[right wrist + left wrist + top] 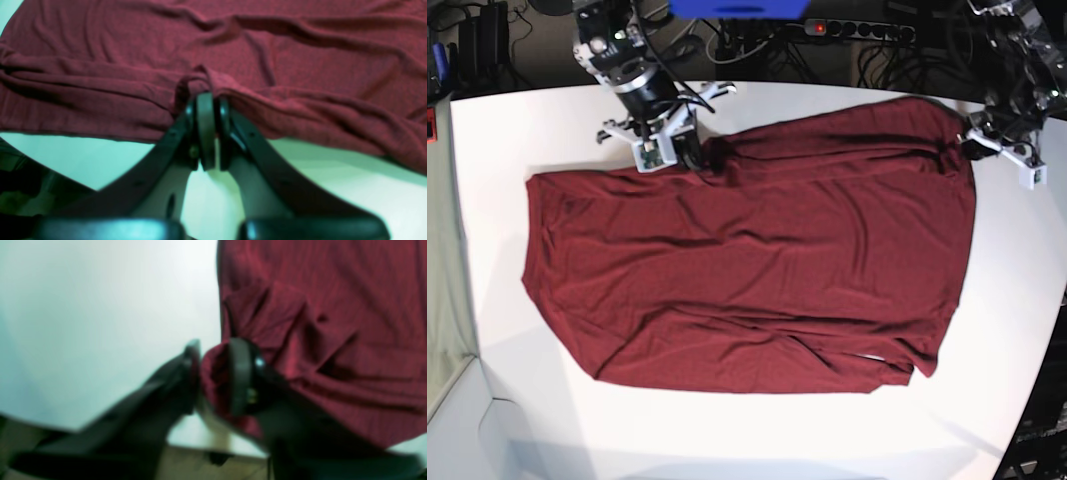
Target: Layout the t-shirt on the table in an organized manner, then fold the t-shirt properly
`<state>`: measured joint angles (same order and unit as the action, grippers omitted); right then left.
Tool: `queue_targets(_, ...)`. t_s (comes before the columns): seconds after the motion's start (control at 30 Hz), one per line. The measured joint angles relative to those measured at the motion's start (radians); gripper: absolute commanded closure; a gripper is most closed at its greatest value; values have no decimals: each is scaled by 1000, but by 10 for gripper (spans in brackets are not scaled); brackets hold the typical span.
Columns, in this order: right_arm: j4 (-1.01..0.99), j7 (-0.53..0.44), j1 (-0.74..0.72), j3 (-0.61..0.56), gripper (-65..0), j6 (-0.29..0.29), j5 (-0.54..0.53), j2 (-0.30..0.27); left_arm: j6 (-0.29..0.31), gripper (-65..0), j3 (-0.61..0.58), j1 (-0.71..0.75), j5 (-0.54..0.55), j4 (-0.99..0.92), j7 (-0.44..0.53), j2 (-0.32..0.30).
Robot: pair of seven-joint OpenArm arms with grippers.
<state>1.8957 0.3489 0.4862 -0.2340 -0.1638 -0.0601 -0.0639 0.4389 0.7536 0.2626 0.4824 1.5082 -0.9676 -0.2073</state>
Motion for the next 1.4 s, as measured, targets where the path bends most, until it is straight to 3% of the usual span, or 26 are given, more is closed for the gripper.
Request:
queue_targets(0.07,0,-1,-2,0,0,0,0,0,0,-383,2,27,8,32,-14,1)
queue_targets(0.17,0,-1,-3,0,0,0,0,0,-1,-457,2,65,76,70,-11,2)
queue_targets(0.4,1,-1,-3,0,0,0,0,0,-1,-459,2,67,114,76,-4,-2)
queue_targets(0.57,1,-1,-4,0,0,0,0,0,1,-458,2,75,117,74,-7,46)
queue_targets(1.13,1,-1,-6,0,0,0,0,-2,3,-455,3,122,124,79,17,53)
queue_targets(1.23,1,-1,-6,0,0,0,0,-2,11,-395,4,113,109,43,47,52)
queue_targets(1.4,1,-1,-6,0,0,0,0,-2,11,-155,10,86,111,-26,92,41)
